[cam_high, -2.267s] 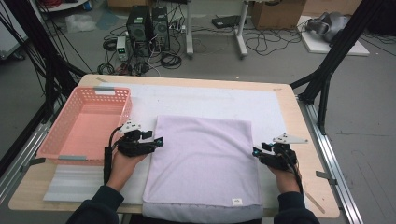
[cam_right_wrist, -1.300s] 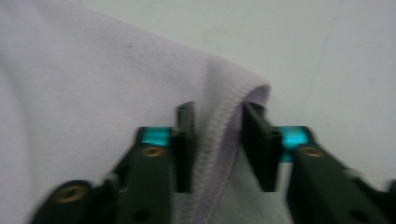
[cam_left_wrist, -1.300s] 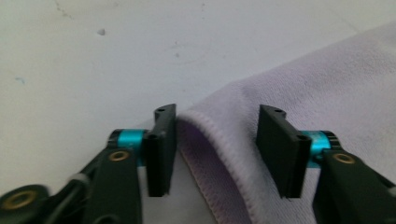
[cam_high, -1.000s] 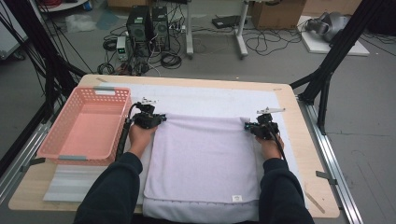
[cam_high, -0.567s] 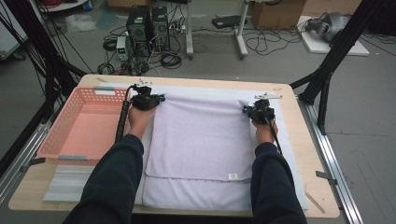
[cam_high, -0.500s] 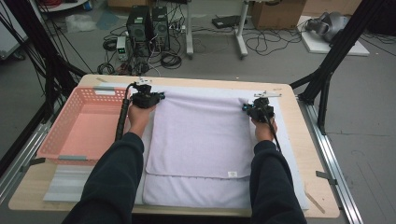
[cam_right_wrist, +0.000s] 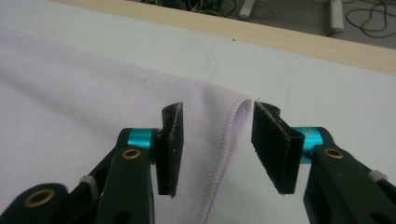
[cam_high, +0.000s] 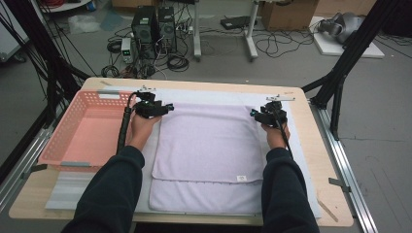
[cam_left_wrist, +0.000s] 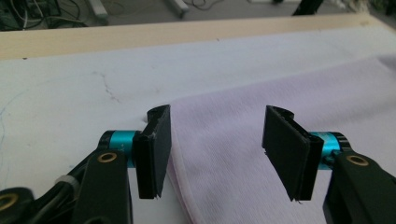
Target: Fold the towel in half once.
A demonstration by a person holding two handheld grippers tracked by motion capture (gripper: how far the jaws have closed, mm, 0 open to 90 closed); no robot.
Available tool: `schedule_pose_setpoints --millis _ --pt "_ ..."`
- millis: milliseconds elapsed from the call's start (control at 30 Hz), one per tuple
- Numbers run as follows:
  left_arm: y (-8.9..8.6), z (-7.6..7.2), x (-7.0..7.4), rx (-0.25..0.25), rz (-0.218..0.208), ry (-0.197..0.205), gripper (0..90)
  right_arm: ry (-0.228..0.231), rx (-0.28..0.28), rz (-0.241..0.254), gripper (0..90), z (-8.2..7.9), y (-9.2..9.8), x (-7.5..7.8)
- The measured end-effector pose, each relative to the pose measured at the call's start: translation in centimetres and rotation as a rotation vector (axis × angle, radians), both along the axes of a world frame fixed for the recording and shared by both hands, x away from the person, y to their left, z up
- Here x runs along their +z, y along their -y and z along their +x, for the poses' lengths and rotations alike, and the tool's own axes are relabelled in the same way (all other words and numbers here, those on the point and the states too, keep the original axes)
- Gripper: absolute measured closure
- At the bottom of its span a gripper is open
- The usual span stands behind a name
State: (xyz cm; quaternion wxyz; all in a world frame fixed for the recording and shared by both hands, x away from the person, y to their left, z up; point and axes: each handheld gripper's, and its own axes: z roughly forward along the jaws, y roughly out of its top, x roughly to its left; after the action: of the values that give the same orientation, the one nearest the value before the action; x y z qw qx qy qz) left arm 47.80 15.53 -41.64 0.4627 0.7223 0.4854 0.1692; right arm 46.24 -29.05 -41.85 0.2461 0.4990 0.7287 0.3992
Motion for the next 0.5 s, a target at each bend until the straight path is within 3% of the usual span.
schedule_pose_setpoints --millis 67,267,333,400,500 --pt "0.2 -0.8 0.4 -0.014 -0.01 0.033 41.2 0.002 0.03 -0.006 50.6 -0.6 0.1 0.4" --pt "0.5 -3.3 1.1 -0.049 -0.025 0.069 40.1 0.003 0.077 0.007 44.3 -2.9 0.1 1.2" --pt "0.7 -4.4 1.3 -0.066 -0.016 0.085 39.9 0.008 0.1 -0.01 44.2 -4.0 0.1 1.4" --pt "0.9 -5.0 1.5 -0.09 0.005 0.064 37.6 0.011 0.11 -0.017 44.2 -4.8 0.2 1.4" --pt "1.1 -6.4 1.8 -0.095 0.014 0.115 38.3 0.009 0.124 -0.025 44.6 -6.3 0.3 1.2"
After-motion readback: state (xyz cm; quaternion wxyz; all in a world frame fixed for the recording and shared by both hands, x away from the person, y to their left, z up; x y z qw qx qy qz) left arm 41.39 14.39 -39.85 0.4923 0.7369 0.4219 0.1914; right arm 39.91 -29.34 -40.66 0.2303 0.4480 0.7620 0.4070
